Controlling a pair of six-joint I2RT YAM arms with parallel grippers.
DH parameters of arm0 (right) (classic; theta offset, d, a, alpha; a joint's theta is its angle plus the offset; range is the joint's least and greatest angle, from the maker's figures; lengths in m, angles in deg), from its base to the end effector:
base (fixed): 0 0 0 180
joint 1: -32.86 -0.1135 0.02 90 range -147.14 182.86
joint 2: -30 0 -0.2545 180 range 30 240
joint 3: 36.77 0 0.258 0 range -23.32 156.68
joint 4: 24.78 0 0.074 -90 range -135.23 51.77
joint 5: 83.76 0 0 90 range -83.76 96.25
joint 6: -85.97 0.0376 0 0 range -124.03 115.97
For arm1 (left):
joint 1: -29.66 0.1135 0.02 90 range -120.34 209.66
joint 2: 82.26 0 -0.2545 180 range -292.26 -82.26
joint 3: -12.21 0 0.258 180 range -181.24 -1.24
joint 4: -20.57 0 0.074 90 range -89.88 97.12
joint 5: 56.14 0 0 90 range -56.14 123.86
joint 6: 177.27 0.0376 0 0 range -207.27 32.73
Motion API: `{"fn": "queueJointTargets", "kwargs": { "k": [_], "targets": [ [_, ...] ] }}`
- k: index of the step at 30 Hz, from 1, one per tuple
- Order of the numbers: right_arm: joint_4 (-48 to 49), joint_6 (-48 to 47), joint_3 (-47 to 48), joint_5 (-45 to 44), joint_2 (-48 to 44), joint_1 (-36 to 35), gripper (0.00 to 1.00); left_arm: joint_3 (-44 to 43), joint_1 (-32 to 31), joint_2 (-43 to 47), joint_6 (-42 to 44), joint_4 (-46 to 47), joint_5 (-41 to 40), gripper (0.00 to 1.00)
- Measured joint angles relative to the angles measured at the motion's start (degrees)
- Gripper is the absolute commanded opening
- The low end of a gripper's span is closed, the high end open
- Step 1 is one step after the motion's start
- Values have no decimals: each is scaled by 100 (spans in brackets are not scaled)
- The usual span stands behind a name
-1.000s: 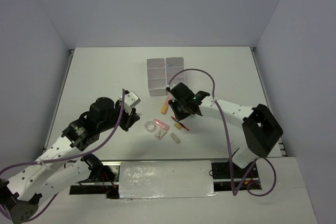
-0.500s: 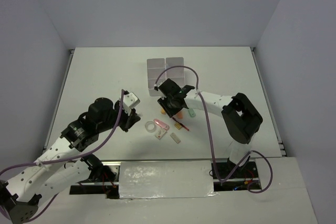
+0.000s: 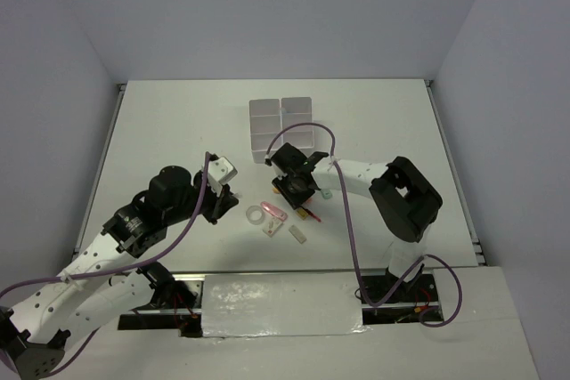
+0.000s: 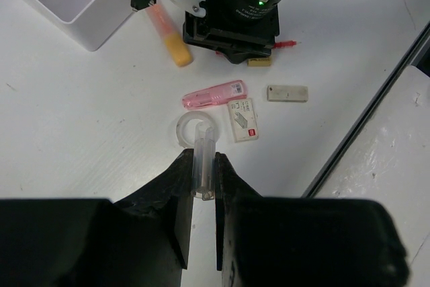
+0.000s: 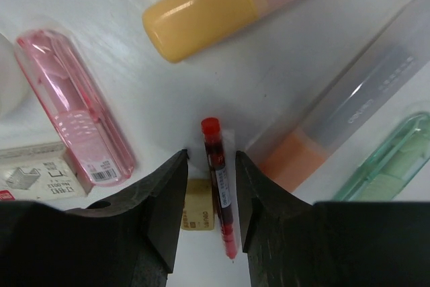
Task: Sort the stationery into containers
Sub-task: Pick up the pen from the center of the board.
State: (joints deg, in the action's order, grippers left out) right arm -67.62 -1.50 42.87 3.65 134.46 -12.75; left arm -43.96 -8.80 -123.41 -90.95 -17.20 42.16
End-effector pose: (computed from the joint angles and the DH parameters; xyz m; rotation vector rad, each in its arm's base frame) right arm 0.2531 0.2562 0.1484 -1.0029 2.5743 0.1655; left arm 0.1377 -0.1163 0.3048 0.6947 1.8929 -0.6179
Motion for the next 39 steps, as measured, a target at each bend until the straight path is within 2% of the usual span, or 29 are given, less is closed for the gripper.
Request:
{"fn": "queueJointTargets", "kwargs": {
  "k": [6,12,18,22,25,28,31,35,39],
  "targets": [
    [48,9,-92,9,0,-13,27,0,2,0,0,0,59,0],
    [52,11,-85,-76,0,-15,1,0,0,0,0,0,63,0],
    [-186,61,138,-435,-31,-26,0,0,0,0,0,4,81,0],
    [-518,90,542,-874,-415,-28,0,0,0,2,-4,39,166,0],
    [-678,160,892,-1281,-1154,-28,0,-2,0,17,-140,129,280,0],
    [-293,428,866,-1539,-2288,-26,0,0,2,94,-459,463,570,0],
    [1029,955,15,-1746,-4024,-28,0,243,0,299,-1012,1397,1093,0],
    [3038,1921,-1598,-2221,-6216,-37,0,785,-17,437,-1906,3051,1648,0],
    [4699,2697,-2745,-2573,-7257,-57,0,1257,-55,341,-2879,4835,1902,0]
  ]
}}
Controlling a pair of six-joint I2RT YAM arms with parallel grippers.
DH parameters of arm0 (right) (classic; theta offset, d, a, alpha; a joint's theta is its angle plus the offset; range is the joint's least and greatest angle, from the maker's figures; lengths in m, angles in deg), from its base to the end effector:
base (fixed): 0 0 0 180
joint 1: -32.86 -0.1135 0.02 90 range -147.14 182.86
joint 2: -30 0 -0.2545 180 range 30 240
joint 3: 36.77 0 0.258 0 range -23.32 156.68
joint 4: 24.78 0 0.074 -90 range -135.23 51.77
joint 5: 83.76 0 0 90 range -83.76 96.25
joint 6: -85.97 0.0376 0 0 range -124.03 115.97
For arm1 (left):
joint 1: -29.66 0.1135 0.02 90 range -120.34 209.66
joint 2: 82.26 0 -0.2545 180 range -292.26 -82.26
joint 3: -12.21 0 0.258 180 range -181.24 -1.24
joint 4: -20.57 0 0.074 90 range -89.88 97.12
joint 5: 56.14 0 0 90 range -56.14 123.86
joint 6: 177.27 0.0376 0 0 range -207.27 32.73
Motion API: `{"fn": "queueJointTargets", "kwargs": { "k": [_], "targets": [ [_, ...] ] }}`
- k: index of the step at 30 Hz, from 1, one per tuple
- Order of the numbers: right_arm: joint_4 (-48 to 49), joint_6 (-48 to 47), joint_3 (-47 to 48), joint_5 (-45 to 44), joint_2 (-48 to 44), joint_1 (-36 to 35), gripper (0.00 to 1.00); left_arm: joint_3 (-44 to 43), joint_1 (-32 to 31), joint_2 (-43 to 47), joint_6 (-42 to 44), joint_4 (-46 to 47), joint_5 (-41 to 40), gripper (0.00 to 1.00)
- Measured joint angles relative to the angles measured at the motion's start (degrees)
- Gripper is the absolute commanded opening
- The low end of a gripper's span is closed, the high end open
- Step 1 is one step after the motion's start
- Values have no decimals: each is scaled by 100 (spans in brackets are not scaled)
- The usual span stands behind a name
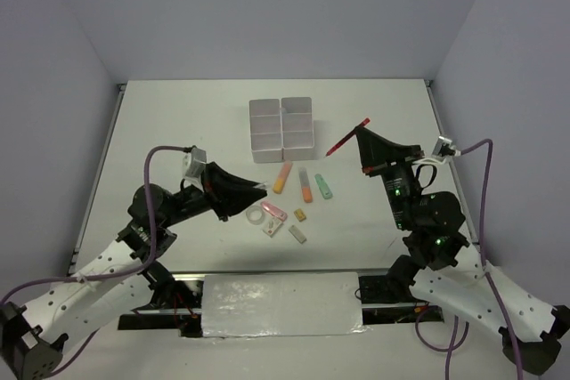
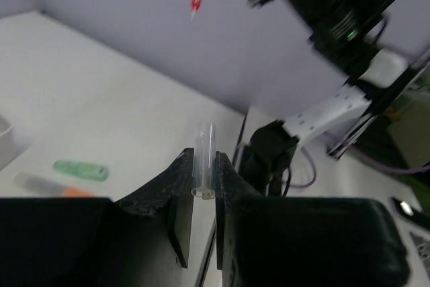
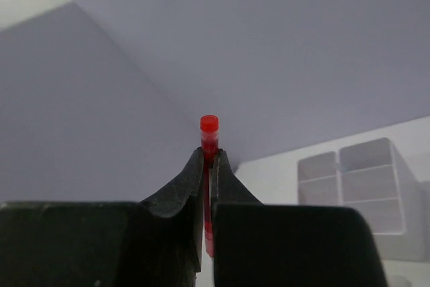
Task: Sort the stationery into containers
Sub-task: Pick up the pen from the center of the board, then close the pen cap on the pen.
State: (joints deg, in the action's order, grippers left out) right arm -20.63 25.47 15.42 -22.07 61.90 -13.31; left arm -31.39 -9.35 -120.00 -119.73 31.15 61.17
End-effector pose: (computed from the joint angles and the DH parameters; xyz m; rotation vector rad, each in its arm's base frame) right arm 0.1122 0.0911 0.3818 0.2809 1.2117 0.8725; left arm 0.1278 -0.1257 0.3260 0.5257 1.3498 -1.3480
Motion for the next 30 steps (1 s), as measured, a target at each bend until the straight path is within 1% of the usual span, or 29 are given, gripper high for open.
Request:
{"fn": "queueJointTargets", "kwargs": {
  "k": [3,7,9,11,18,26,30],
  "targets": [
    [872,387,-446,48,-57,-9,0,208,-26,-247,-734,1390,55,0],
    [2249,662,-815,273,190,-63,0,417,-66,-699,-1727,3062,-79,0],
    [2889,704,-953,313,326,-118,0,439,-107,-931,-2079,3617,-166,0],
    [3405,710,-979,369,474,-173,0,439,-173,-1084,-2260,3963,-258,0],
    [4559,516,-791,490,1058,-772,0,326,-422,-1067,-2267,4148,-717,0],
    [4815,267,-466,695,1447,-1231,0,192,-474,-1019,-2146,4166,-855,0],
    [4924,190,-439,791,1591,-1329,0,186,-481,-1019,-2146,4164,-855,0]
  ]
}}
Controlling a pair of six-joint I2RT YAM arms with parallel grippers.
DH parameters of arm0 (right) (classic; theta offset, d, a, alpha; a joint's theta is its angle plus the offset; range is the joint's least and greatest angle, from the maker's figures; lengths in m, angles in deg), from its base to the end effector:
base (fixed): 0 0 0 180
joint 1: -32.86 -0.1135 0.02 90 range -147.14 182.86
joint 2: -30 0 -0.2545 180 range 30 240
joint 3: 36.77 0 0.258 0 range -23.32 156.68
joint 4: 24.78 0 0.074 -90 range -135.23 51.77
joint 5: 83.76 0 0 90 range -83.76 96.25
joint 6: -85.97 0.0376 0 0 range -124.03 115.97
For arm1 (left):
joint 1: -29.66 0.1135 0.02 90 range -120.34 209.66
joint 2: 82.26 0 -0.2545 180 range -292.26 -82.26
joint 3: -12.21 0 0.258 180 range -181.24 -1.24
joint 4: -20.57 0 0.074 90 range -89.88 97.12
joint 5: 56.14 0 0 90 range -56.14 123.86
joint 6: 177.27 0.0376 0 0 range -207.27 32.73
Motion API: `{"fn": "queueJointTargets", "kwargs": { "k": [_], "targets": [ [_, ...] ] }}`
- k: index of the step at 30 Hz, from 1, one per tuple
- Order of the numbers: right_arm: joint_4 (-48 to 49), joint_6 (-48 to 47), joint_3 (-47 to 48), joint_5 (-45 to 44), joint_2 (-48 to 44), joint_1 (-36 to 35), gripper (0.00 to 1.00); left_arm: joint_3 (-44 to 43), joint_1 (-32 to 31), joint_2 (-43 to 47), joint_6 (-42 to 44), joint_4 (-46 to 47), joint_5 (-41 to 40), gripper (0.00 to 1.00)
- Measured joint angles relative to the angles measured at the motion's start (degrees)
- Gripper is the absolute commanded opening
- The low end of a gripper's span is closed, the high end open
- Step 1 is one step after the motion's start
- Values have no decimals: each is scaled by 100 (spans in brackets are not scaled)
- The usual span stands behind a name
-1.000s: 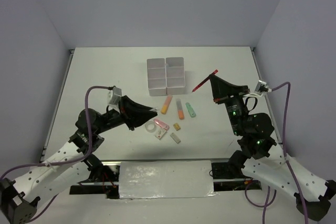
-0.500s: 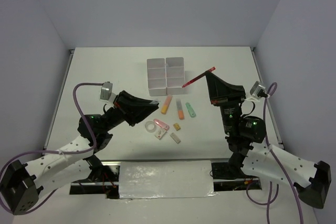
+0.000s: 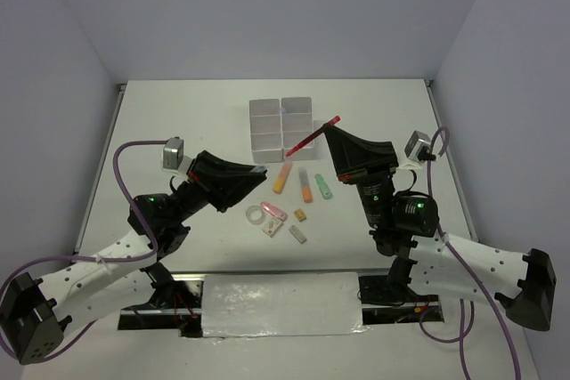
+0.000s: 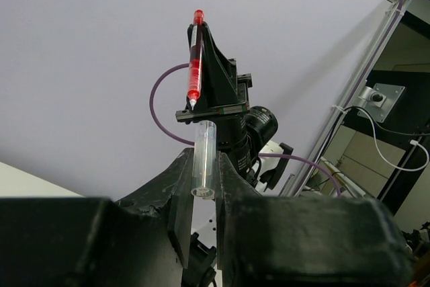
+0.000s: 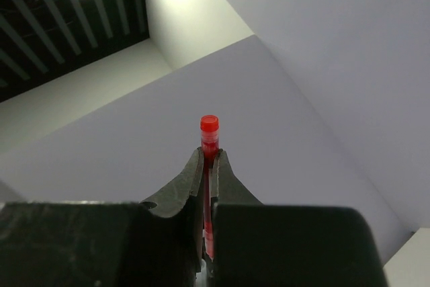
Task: Sort the stationery into containers
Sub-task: Close the pen cap on the pen.
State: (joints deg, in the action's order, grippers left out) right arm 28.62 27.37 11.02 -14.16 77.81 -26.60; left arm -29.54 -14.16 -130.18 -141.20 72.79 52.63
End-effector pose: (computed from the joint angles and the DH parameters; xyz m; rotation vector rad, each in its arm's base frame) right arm 0.0988 0.1417 0.3897 0.1967 0.7604 1.3983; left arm 0.1229 -0.1348 0.3536 0.2789 0.8998 -1.7221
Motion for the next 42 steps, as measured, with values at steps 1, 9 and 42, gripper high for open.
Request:
{"fn": "queueJointTargets", "kwargs": {
  "k": [1,9,42],
  "targets": [
    [2,-22,28,22,39,-26,0,-2,-2,0,0,0,0,0],
    [105,-127,203,295,337,-168,0,-2,-7,-11,-2,2,48,0],
    [459,-256,295,417,605,-348,0,-2,-22,-20,7,151,149,0]
  ]
}}
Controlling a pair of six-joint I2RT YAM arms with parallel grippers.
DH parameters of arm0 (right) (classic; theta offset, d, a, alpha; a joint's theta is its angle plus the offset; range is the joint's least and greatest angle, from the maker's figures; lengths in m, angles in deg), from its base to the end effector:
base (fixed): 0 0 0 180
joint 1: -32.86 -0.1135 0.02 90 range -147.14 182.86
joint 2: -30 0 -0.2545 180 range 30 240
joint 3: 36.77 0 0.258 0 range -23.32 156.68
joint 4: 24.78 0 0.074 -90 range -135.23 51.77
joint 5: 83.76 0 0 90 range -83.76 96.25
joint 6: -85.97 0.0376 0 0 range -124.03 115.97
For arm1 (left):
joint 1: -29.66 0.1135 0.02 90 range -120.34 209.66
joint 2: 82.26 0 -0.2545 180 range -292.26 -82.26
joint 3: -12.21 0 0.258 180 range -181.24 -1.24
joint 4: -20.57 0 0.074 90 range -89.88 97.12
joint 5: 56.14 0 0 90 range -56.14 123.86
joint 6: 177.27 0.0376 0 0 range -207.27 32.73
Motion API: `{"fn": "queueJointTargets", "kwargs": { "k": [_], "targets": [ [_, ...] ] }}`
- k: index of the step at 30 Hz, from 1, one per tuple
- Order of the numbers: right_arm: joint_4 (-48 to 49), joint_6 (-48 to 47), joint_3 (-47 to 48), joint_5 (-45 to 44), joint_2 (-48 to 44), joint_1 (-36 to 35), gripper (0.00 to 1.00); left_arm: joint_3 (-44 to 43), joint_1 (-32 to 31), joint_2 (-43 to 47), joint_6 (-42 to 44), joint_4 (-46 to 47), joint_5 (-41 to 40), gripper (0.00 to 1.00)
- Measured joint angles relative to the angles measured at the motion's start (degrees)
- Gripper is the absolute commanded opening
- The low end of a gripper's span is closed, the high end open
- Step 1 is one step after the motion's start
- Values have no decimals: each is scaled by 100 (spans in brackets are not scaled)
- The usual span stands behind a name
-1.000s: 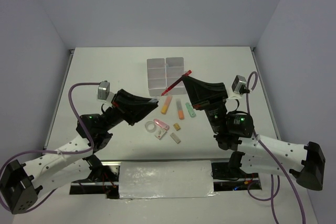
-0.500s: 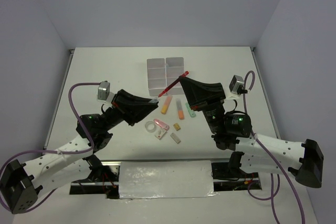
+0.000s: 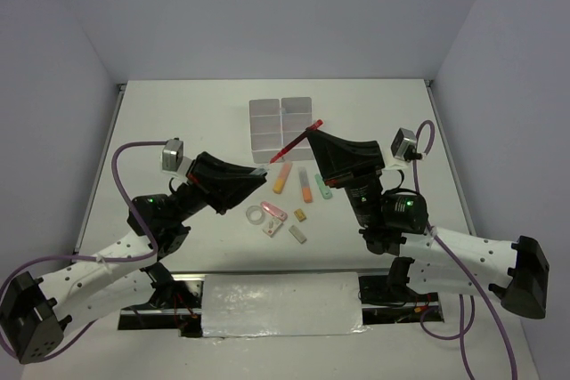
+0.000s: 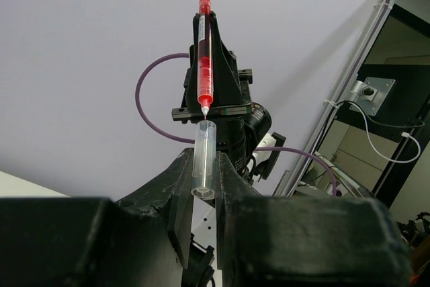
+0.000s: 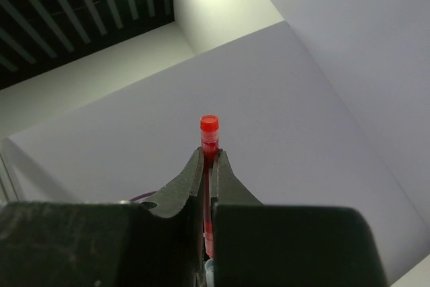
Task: Sort the stationery into containers
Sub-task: Close the pen cap on the pen.
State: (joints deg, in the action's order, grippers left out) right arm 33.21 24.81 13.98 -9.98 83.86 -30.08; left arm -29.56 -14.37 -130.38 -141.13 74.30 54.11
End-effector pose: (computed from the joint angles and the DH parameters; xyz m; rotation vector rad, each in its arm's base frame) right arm 0.0962 0.1652 0.3951 0.0918 0.7275 1.4507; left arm 0.1207 -0.1348 0.3549 0.3131 0.8754 -1.7333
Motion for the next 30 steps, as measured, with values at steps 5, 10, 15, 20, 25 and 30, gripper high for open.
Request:
{"fn": "queueJointTargets", "kwargs": {
  "k": [5,10,15,20,25,30],
  "targets": [
    [31,7,0,20,50,-9,0,0,0,0,0,22,20,0],
    [59,31,0,61,146,-9,0,0,0,-2,-2,48,37,0],
    [76,46,0,76,153,-9,0,0,0,0,0,52,48,0],
    [205,22,0,177,184,-9,0,-44,0,0,-2,37,109,0],
    [210,-26,28,308,188,-9,0,-44,0,0,-4,48,105,0],
    [164,-66,109,511,205,-9,0,-151,-2,-31,-33,26,109,0]
  ]
}}
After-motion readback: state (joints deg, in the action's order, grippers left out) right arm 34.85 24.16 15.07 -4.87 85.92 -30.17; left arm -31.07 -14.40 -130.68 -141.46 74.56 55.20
